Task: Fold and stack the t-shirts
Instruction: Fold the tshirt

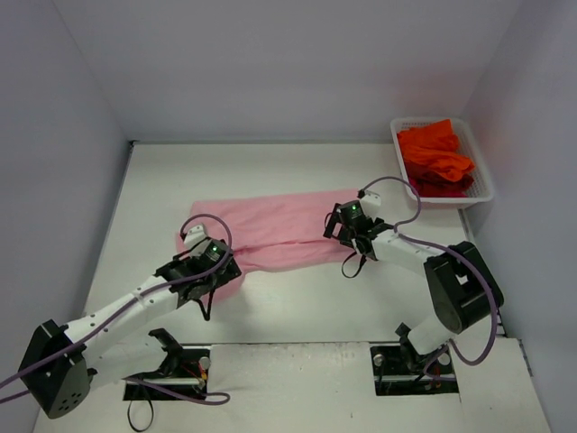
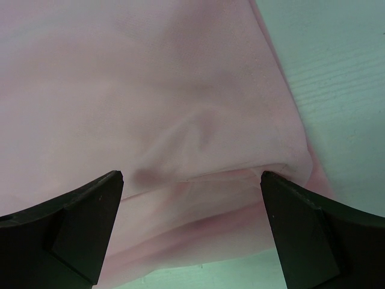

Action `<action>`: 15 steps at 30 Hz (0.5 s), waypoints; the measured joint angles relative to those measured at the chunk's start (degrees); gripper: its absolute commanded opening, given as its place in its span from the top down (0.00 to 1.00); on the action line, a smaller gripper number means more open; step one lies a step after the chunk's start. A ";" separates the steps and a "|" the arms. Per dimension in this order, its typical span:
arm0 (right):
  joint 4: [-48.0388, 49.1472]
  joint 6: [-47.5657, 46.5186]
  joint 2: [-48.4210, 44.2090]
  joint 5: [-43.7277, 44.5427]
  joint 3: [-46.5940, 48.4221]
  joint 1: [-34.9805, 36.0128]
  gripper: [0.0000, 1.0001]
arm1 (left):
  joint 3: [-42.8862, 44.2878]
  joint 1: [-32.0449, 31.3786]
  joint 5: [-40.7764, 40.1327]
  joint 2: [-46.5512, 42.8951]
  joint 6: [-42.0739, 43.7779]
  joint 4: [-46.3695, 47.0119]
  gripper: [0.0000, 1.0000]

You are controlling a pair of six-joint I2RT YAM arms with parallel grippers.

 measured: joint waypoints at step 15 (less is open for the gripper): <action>2.12 0.11 2.45 -0.63 0.00 0.00 0.04 | -1.86 -7.34 -3.89 -3.72 -9.60 -7.76 0.36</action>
